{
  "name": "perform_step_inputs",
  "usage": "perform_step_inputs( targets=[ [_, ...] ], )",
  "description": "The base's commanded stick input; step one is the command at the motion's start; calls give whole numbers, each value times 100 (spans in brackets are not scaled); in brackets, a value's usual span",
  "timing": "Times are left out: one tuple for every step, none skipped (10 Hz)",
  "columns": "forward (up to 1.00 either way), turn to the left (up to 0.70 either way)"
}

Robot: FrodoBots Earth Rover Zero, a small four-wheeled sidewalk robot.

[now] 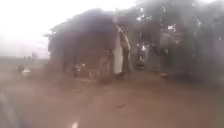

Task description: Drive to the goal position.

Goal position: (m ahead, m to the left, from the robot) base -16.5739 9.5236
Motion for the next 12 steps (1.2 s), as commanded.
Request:
perform_step_inputs(
  targets=[
    [0, 45],
    [0, 45],
    [0, 45],
    [9, 43],
    [50, 32],
    [70, 27],
    [70, 27],
    [70, 27],
    [70, 27],
    [70, 27],
    [70, 27],
    [70, 27]
  ],
)
